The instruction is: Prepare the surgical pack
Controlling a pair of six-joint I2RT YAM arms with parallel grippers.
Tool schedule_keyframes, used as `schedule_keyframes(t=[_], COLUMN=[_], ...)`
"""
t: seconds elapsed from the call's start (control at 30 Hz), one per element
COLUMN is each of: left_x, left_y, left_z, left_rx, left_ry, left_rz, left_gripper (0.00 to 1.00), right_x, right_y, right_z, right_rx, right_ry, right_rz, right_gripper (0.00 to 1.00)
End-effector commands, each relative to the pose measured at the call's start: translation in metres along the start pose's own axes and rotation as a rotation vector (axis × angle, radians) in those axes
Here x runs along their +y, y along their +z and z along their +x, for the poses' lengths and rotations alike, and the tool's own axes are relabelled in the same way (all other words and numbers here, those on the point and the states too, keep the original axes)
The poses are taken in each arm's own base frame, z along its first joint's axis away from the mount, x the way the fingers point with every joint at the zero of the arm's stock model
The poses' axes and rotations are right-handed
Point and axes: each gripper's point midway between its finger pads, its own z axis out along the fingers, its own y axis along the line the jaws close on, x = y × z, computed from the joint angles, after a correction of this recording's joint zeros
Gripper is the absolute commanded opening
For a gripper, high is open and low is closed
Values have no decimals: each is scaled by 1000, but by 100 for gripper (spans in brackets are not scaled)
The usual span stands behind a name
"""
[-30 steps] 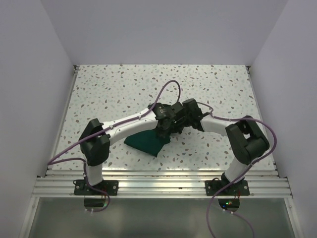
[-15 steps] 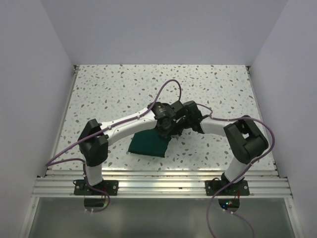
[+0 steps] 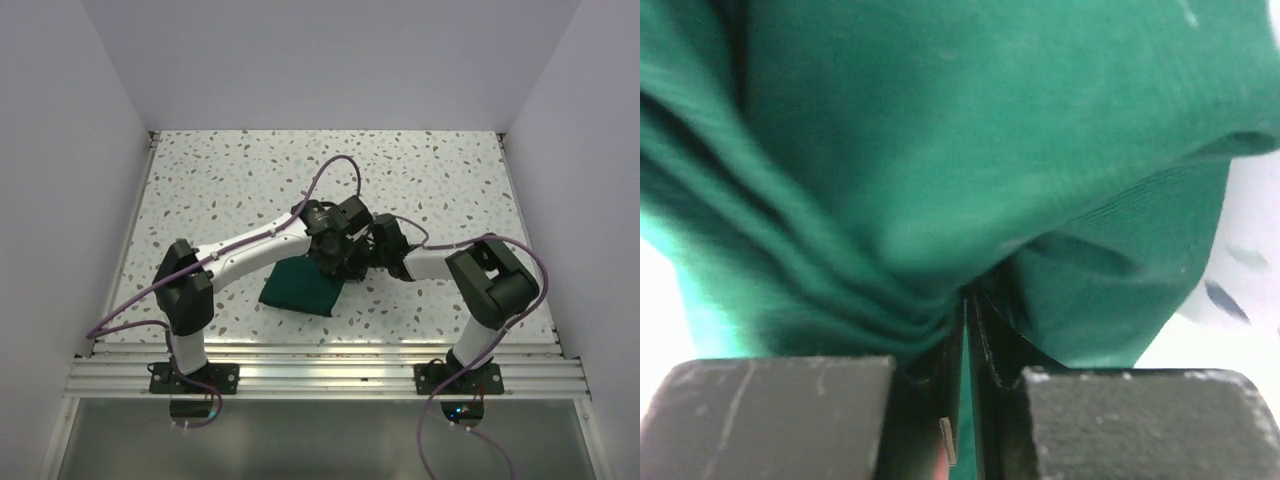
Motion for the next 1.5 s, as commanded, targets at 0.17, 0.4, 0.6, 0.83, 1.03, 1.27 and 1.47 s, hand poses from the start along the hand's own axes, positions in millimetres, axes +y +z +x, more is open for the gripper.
schedule_keyframes(t=[0.17,0.4,0.6,0.83,1.03,1.27,1.47], left_x=[-10,-7,-9,-13,-13,-18,-21], left_y=[-27,-17,-8,-4,-7,-6,-8], left_z=[-58,-45,-36,-25,-22,-18,-18], left_rx=[-219,-188,-166,-152,-175,-183,-192], left_ry=[-61,-39,-28,-29,-32,-20,-11], left_rz=[79,59,70,91,100,110,114], left_gripper=[0,0,0,0,0,0,0], right_x=[26,-12,-11,-4,27,32,36], right_y=[14,-32,-80,-117,-110,-94,-72], right_z=[24,8,-18,-49,-59,-57,-53], right_rx=[19,-36,-119,-117,-81,-49,-8], right_ry=[-133,-117,-156,-78,8,128,145], right_rz=[-118,-12,80,118,54,96,125], right_gripper=[15,16,16,55,75,82,82])
